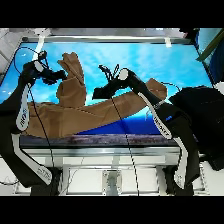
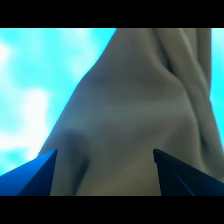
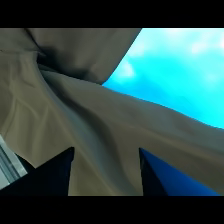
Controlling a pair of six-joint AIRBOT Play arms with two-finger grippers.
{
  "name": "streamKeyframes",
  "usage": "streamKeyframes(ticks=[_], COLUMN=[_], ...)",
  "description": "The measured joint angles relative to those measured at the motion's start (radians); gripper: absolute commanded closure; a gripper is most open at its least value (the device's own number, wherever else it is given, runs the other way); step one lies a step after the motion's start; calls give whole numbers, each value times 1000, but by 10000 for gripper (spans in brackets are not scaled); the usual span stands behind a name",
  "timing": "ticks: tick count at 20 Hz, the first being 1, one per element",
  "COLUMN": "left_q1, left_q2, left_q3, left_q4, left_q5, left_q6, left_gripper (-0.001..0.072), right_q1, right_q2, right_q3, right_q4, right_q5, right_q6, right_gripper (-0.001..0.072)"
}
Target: Fold the clothes and pants, and hang the long-sleeved shirts on hangers.
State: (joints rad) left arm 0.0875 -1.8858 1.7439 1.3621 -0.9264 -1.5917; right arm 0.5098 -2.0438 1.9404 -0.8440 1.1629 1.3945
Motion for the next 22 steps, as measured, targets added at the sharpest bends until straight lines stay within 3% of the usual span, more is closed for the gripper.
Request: streamKeyframes(ticks=[4, 7, 8, 9, 17, 22], left_q1=[-11, -39, -51, -64, -171, -314], left_q2=[-34, -48, -52, -56, -35, 48], left_q3=[8, 11, 11, 11, 23, 29], left_q4=[22, 11, -2, -9, -32, -39], left_q5=[-22, -3, 6, 11, 26, -64], left_q6=[37, 76, 88, 101, 153, 192], left_gripper=[23, 159, 440, 667, 685, 685], right_q1=[1, 1, 1, 1, -25, -132], right_q2=[0, 0, 0, 0, 39, 164], right_q3=[0, 0, 0, 0, 0, 0], right_q4=[-12, -15, -16, -16, -46, -112], right_q5=[8, 11, 11, 11, 60, 108], right_q6=[-2, -3, -3, -3, -2, 0], right_gripper=[256, 256, 256, 256, 258, 258])
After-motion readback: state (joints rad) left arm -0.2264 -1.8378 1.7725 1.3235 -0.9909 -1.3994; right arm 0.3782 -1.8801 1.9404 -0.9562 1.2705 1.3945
